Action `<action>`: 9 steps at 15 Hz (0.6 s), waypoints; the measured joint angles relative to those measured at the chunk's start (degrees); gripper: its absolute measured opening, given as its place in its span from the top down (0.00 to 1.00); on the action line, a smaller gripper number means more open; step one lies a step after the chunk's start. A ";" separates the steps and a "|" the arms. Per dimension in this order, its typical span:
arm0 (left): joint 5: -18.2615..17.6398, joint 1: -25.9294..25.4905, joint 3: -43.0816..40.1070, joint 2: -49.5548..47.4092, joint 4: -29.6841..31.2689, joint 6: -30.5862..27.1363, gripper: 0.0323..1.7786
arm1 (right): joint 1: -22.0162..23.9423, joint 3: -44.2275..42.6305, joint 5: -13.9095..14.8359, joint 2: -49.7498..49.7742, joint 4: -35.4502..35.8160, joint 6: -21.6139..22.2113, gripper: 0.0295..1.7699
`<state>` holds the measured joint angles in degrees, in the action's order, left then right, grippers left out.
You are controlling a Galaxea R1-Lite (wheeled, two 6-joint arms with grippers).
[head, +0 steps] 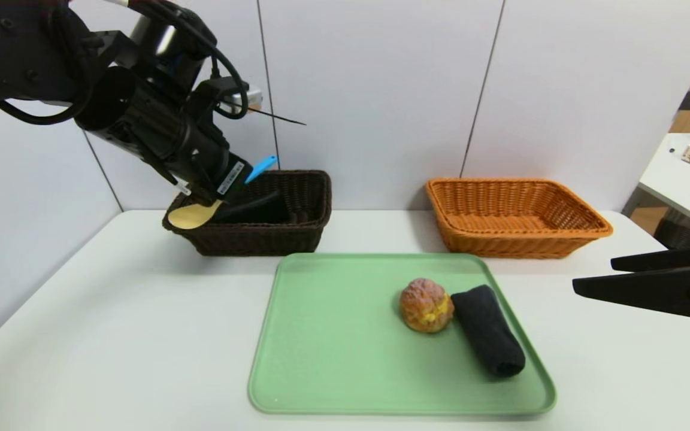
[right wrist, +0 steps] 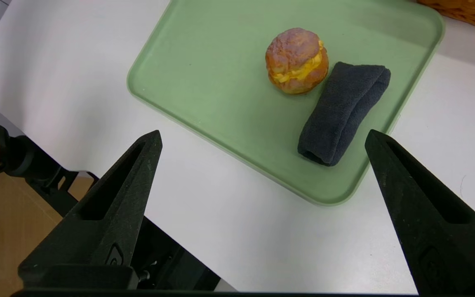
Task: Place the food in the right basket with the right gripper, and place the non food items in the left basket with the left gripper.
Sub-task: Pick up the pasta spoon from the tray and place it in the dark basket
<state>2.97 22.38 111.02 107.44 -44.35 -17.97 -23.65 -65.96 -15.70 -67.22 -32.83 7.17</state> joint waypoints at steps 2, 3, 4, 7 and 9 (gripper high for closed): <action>-5.92 -2.99 0.00 0.76 2.95 -9.01 0.93 | 0.01 0.17 -0.09 0.22 -0.02 0.00 0.04; -8.45 -4.52 -0.02 1.28 4.66 -13.42 0.93 | 0.06 0.26 -0.09 0.29 -0.05 -0.01 0.04; -10.91 -6.02 -0.02 2.13 7.17 -18.05 0.93 | 0.04 0.34 -0.09 0.30 -0.02 -0.01 0.04; -13.31 -7.40 -0.02 5.19 13.13 -24.42 0.93 | 0.04 0.94 0.11 0.24 0.04 -0.04 0.04; -13.42 -8.22 -0.02 7.58 16.35 -27.28 0.93 | 0.04 1.55 0.13 0.16 0.04 -0.09 0.04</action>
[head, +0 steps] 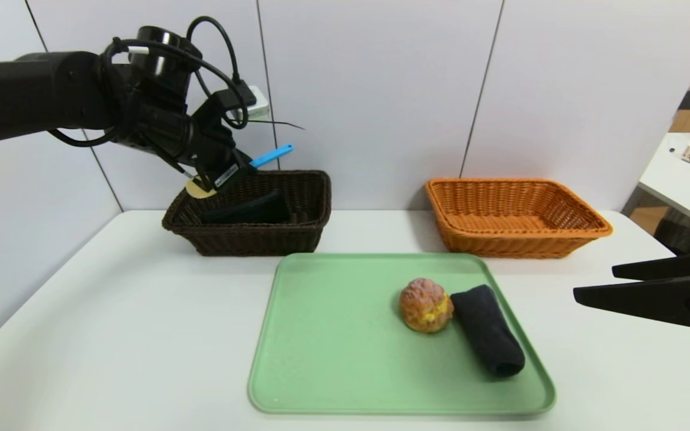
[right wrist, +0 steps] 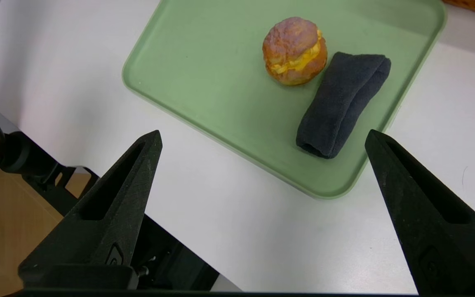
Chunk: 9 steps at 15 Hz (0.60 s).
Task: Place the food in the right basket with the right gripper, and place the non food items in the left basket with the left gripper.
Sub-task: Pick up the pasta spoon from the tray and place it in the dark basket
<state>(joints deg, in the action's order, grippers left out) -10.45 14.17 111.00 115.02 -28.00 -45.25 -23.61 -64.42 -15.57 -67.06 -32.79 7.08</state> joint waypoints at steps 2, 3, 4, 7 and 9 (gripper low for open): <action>-0.07 -0.96 0.00 2.51 2.54 -4.69 0.93 | 0.09 0.55 0.02 -0.11 0.05 0.00 0.04; -0.07 -1.16 0.00 3.39 2.65 -5.73 0.93 | 0.29 0.78 -0.02 -0.20 0.11 0.00 0.04; -0.07 -1.29 0.00 4.47 2.90 -6.53 0.93 | 0.35 1.11 -0.05 -0.30 0.72 0.00 0.04; -0.02 -1.41 0.00 7.19 4.85 -9.63 0.93 | 0.50 2.38 -0.13 -0.60 3.45 0.07 0.04; -0.05 -1.41 0.02 8.33 5.16 -9.85 0.93 | 0.66 2.84 -0.17 -0.72 4.02 0.07 0.04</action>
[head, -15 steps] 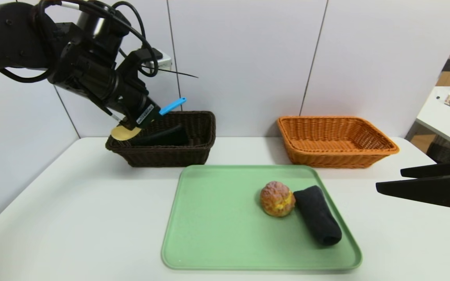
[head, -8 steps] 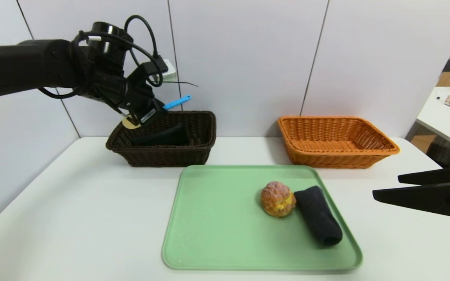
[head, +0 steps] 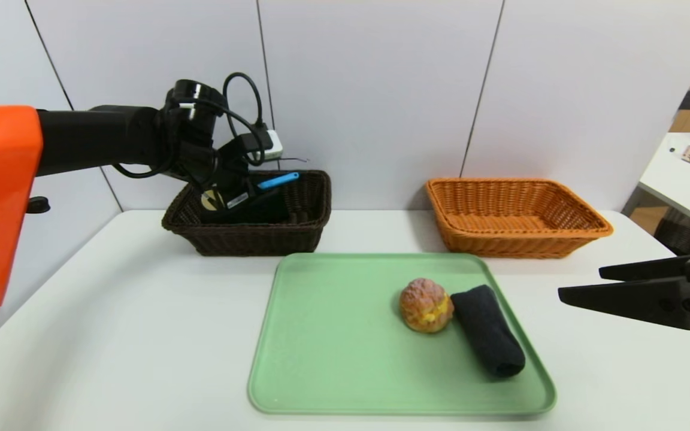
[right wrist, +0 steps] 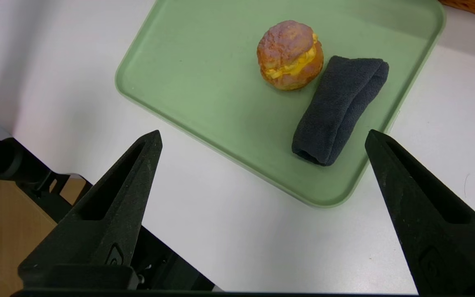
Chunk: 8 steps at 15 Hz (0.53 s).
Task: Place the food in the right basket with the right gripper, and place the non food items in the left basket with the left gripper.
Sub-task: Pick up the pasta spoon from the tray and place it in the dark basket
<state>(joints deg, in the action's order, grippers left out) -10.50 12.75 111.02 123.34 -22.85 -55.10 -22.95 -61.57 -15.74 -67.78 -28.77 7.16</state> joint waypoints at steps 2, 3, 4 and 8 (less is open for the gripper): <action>0.00 0.00 0.00 0.52 0.00 0.04 0.72 | 0.06 0.11 -0.02 -0.09 0.09 0.01 0.04; -0.02 0.00 0.00 0.66 -0.02 0.09 0.64 | 0.11 0.13 -0.05 -0.16 0.06 0.01 0.04; -0.05 0.04 0.00 0.68 0.02 0.12 0.56 | 0.11 0.13 -0.05 -0.18 0.11 0.01 0.04; 0.00 0.37 0.23 -0.46 0.05 2.79 0.36 | 0.11 0.11 -0.05 -0.20 0.11 0.00 0.04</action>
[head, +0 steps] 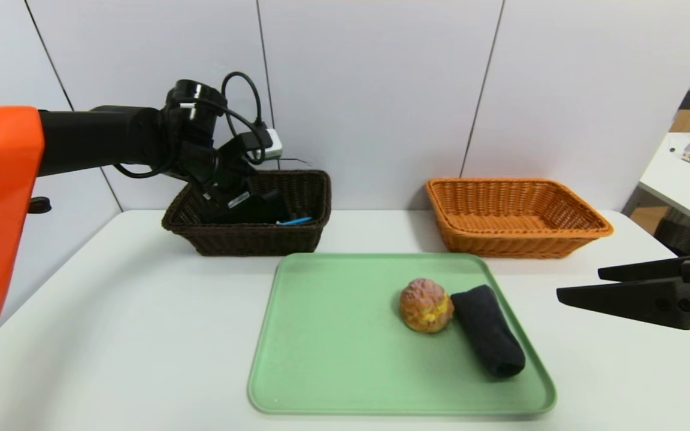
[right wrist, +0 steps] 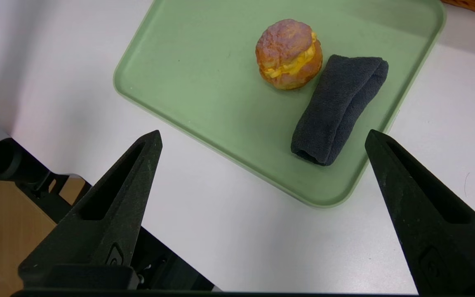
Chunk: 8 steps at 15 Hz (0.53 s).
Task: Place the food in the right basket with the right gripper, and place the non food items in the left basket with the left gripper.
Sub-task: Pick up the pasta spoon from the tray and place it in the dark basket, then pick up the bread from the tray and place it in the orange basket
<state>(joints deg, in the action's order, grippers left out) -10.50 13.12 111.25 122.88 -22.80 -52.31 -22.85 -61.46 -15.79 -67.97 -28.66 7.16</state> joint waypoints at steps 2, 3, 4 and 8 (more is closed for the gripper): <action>0.22 1.13 0.00 -1.38 -0.18 3.30 0.28 | 0.00 -0.05 0.00 0.00 0.02 0.00 0.04; 0.37 1.87 0.00 -2.13 -0.29 5.66 0.25 | 0.02 -0.05 0.00 0.01 0.00 0.01 0.04; 0.52 2.65 -0.01 -2.88 -0.35 8.66 0.23 | 0.24 -0.05 0.00 0.01 0.00 0.00 0.04; 7.30 8.16 -0.45 -5.62 -1.95 26.08 0.15 | 1.07 0.20 0.20 -0.18 0.05 -0.05 0.04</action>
<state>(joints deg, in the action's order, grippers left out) -3.19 21.27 110.80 117.26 -24.75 -26.23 -21.77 -61.27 -15.59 -68.16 -28.61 7.11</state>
